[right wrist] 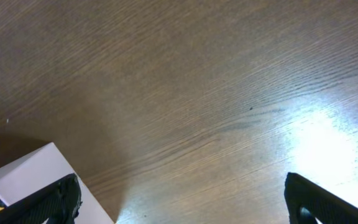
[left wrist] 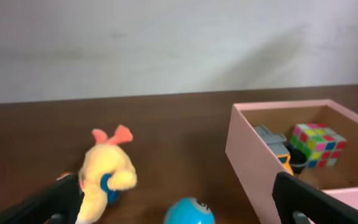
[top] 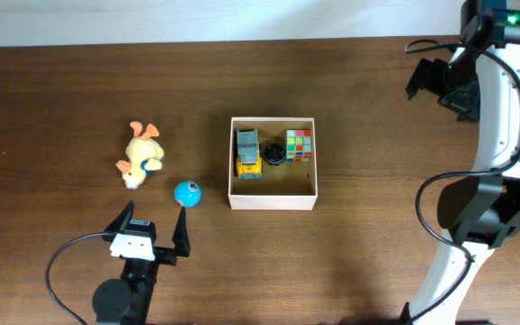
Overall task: Pack container
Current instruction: 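Raise the right arm up and away to the right, then move the left gripper over the yellow plush duck and grasp it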
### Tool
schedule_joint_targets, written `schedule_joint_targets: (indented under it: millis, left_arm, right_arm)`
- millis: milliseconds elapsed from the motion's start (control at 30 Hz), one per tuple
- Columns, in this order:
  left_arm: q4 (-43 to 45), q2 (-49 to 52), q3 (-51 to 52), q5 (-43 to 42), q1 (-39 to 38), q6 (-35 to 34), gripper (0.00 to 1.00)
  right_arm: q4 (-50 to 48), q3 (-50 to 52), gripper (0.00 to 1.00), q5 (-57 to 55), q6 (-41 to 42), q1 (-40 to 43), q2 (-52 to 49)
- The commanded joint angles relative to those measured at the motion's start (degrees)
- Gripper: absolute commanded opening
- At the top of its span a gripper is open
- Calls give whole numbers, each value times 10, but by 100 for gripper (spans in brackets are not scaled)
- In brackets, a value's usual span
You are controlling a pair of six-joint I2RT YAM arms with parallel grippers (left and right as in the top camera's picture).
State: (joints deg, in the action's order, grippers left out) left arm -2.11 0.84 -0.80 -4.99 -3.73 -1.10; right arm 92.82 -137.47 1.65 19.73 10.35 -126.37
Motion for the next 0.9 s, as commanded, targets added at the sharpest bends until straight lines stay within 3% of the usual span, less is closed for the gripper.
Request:
schedule_joint_targets:
  millis: [0, 133, 300, 467, 700, 867]
  left_arm:
    - [27, -5, 0, -55, 3, 7, 99]
    - [50, -2, -11, -93, 3, 7, 99]
    - [-40, 66, -113, -31, 3, 15, 99]
    - [-151, 230, -292, -9, 3, 83, 99]
    - [-370, 512, -572, 20, 3, 98, 99]
    - [-475, 662, -694, 20, 3, 111, 99]
  right_arm:
    - [-1, -11, 99, 9, 7, -2, 24]
    - [-1, -11, 99, 9, 7, -2, 24]
    - [-1, -11, 98, 9, 7, -2, 24]
    - [-1, -11, 99, 9, 7, -2, 24]
    - [-1, -11, 99, 9, 7, -2, 24]
    - [-1, -11, 99, 9, 7, -2, 24]
